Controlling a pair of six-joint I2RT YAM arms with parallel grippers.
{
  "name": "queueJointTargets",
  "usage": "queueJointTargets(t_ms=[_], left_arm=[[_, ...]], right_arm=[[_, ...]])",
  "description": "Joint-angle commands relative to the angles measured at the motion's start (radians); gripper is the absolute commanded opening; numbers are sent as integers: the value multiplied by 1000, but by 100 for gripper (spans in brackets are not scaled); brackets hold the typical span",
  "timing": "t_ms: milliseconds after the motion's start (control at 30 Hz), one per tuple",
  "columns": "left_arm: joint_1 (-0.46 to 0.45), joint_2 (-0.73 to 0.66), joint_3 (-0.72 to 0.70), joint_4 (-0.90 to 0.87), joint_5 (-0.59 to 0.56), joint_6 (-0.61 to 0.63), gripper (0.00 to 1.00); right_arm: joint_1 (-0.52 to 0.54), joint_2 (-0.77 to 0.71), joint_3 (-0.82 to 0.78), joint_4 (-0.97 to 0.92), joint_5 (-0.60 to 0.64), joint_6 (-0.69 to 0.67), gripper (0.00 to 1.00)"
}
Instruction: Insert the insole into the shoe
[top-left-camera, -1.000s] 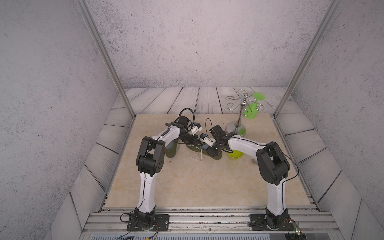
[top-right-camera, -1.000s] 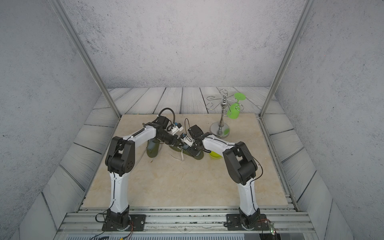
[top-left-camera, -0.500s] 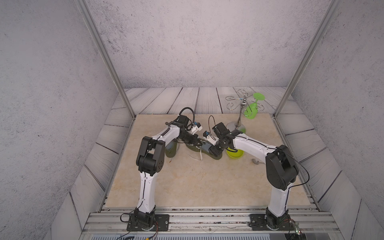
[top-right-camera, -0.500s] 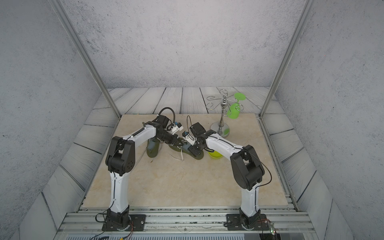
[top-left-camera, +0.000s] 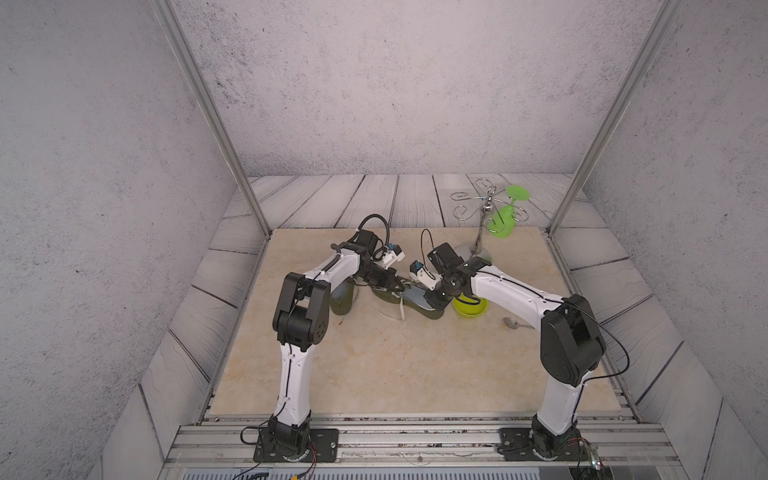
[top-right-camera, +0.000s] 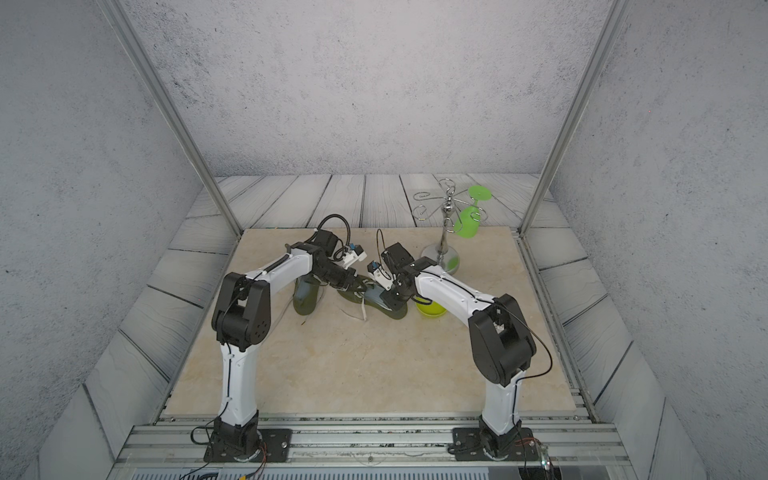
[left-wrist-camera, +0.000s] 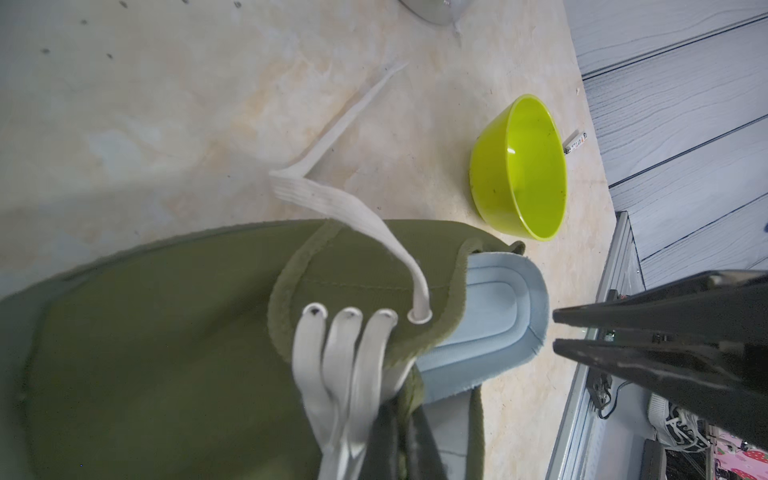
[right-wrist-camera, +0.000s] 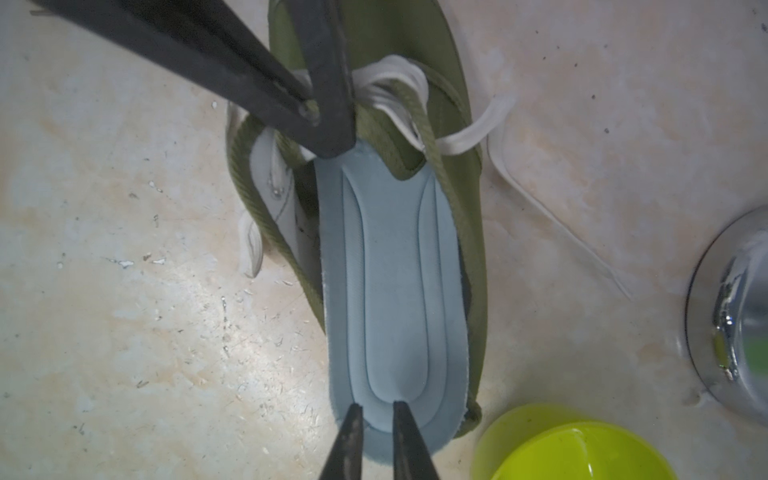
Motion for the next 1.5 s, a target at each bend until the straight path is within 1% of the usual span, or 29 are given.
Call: queueJointTargets(t_ms=[0,100,200,267,333,400,500,633,667,767,933,1033,1200,1400,1467], left_arm=[[6,21,22,-29,12,22,0],[6,20,22,-35,12,27,0],[6,20,22,-44,10,34,0],[7,18,22,-47,12,34,0],[8,19,22,-50,10,35,0],[8,16,22,-51,11,36,0],[8,16,25,-53,10,36,0],[8,17,25,-54,7,37,0],[8,17,26,-54,7,36,0],[8,21,26,-53,9,33,0],[8,23,28,-52,9,33,0],[8,23,28,-53,9,33,0],[8,23,34,-56,10,31,0],[8,23,34,-62,9,35,0],[8,23,34,-63,9,37,0]], right_arm=[[-1,74,27,5,12,25,12],[-19,161,28,48,14,59,9],[-23,264,79,21,21,70,6],[-21,284,96,6,23,89,6],[-21,259,79,17,36,94,5],[-21,204,67,18,47,94,5],[-21,130,90,-24,50,93,6],[-20,53,123,-78,33,93,13],[-18,36,120,-82,25,93,15],[-9,7,101,-99,10,78,19],[13,-18,52,-105,12,50,17],[14,-12,41,-104,0,51,17],[14,50,44,-100,-3,50,18],[14,133,30,-80,17,42,17],[13,150,14,-41,33,52,17]])
